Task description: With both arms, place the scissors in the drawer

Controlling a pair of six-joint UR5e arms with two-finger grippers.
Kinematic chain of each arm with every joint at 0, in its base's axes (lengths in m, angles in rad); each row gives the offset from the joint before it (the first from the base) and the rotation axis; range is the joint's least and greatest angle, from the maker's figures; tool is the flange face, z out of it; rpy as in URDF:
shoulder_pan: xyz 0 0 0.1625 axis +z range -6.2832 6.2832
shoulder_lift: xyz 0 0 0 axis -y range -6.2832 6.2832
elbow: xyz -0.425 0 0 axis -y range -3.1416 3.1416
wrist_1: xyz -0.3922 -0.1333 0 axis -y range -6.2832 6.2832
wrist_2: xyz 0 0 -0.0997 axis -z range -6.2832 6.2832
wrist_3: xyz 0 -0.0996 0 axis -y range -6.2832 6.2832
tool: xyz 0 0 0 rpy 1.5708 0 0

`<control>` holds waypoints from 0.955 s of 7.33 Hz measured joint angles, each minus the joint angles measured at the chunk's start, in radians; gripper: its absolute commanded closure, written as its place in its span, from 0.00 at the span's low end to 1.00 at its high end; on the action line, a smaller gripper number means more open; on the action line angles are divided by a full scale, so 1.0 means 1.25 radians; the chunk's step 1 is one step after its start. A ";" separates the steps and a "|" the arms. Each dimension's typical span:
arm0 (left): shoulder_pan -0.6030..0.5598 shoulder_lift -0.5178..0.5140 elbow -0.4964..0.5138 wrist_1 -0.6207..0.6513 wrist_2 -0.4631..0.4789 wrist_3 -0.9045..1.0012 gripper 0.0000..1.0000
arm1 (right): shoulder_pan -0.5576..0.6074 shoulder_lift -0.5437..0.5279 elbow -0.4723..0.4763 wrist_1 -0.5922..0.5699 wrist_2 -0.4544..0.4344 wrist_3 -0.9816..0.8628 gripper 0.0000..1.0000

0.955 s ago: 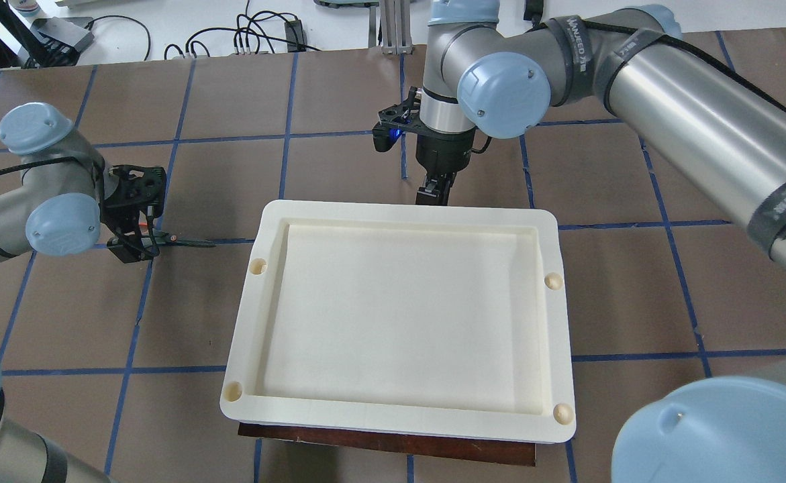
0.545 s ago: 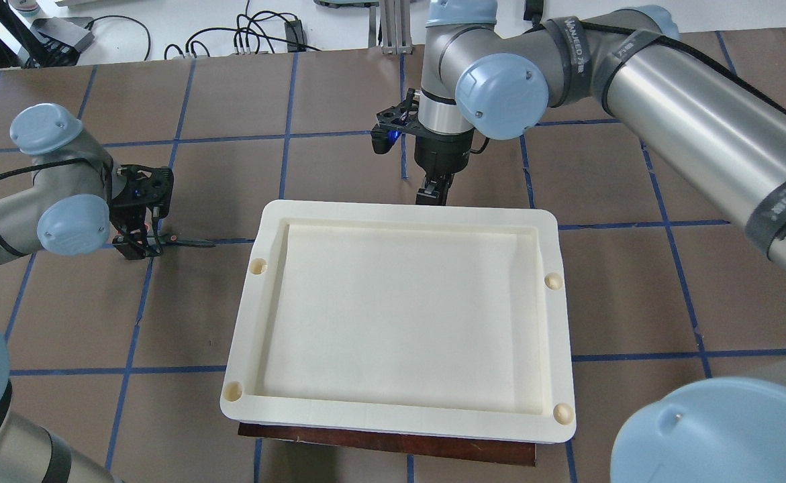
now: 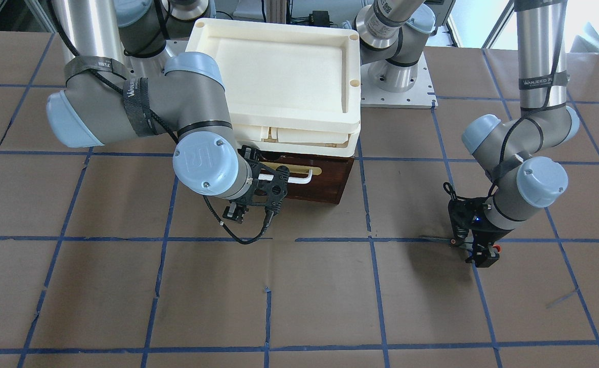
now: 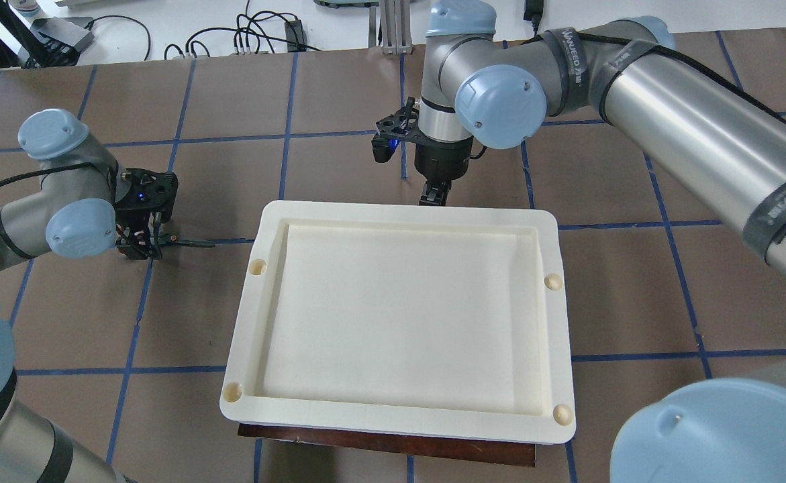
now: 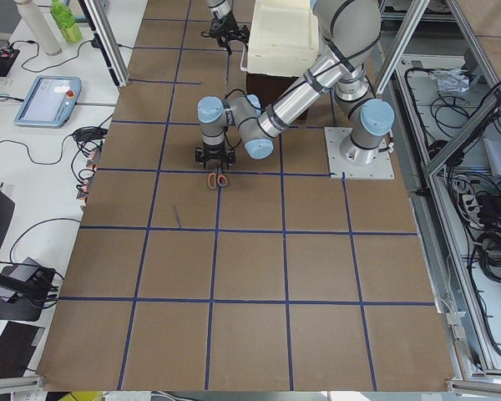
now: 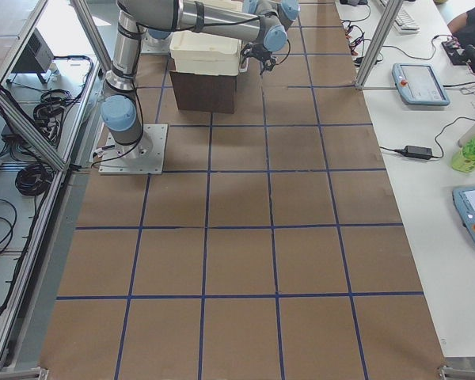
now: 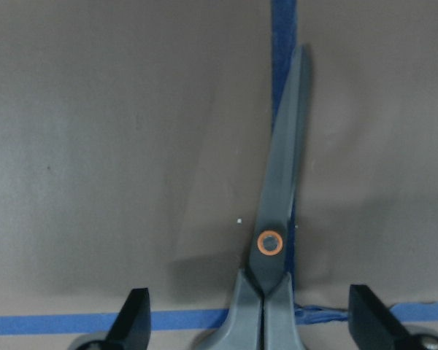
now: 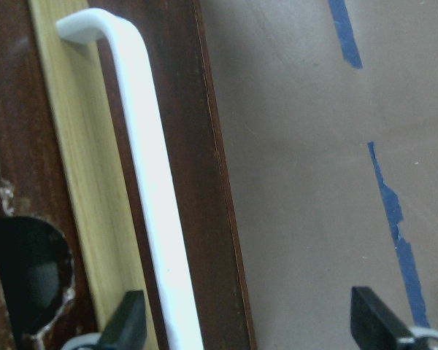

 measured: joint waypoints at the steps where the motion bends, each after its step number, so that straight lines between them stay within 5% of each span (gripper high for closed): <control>1: 0.000 -0.001 0.000 0.000 0.002 0.000 0.48 | 0.000 0.000 0.001 -0.002 0.000 -0.002 0.00; 3: 0.000 -0.001 -0.001 -0.001 0.002 -0.001 0.70 | 0.000 0.000 0.001 -0.025 -0.001 -0.004 0.00; 7: 0.001 -0.001 0.002 -0.002 0.002 0.002 0.82 | 0.000 0.002 -0.002 -0.052 -0.003 -0.008 0.00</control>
